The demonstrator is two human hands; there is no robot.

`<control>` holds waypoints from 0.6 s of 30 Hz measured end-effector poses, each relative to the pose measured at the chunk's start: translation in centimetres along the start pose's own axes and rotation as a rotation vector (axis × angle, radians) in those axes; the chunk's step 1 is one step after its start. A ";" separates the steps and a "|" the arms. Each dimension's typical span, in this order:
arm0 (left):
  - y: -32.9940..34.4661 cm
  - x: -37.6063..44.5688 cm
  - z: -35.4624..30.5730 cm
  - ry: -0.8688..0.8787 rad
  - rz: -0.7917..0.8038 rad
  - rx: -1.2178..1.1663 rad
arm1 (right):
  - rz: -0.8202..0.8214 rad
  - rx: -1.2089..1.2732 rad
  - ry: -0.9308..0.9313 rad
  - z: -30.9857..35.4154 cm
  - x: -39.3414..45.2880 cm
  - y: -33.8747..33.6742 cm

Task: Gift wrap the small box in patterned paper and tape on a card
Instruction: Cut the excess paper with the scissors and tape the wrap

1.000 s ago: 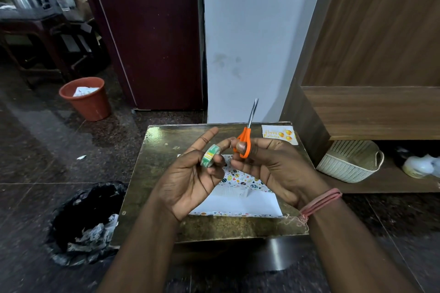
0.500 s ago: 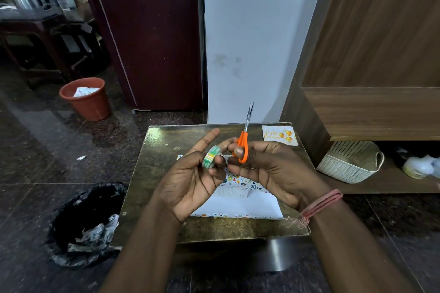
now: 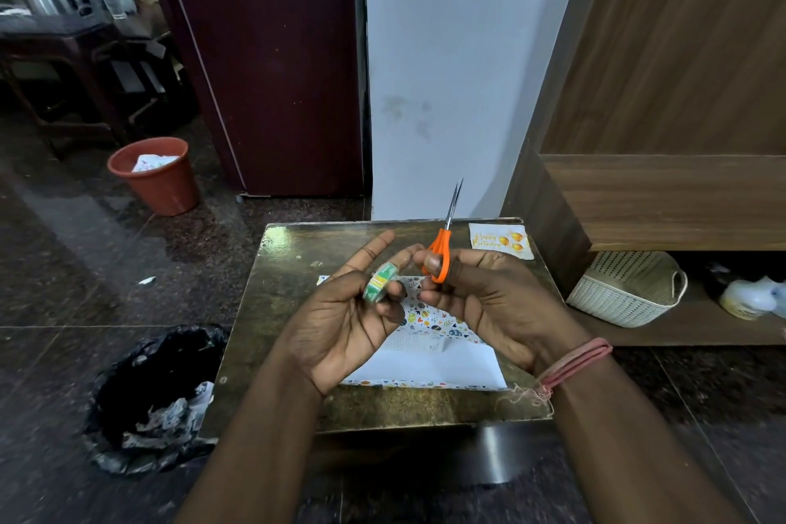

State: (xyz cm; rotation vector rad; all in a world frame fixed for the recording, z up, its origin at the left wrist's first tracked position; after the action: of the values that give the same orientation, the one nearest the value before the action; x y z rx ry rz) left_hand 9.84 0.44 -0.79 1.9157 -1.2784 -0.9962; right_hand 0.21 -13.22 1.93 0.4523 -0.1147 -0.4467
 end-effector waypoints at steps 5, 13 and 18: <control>0.2 -0.2 -0.1 -0.004 -0.004 -0.037 | 0.006 -0.010 -0.059 0.5 0.2 -0.2; 0.6 -0.4 -0.3 0.012 -0.118 -0.084 | -0.016 -0.072 -0.084 -0.1 0.5 -0.5; 0.7 -0.4 -0.3 0.016 -0.134 -0.089 | -0.010 -0.084 -0.082 0.4 0.4 -0.4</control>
State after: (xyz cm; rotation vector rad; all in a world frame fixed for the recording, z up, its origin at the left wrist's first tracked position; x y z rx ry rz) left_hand 9.67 0.58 0.05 1.9565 -1.0898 -1.0836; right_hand 0.37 -13.87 2.08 0.3520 -0.1728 -0.4781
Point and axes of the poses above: each hand's wrist, its own x-axis towards the middle knuckle, its own y-axis out of the palm, z = x × y, the point moved 3 cm from there along x, towards the middle knuckle, and after that the axes turned 14 degrees about -y, right-handed, at the moved point
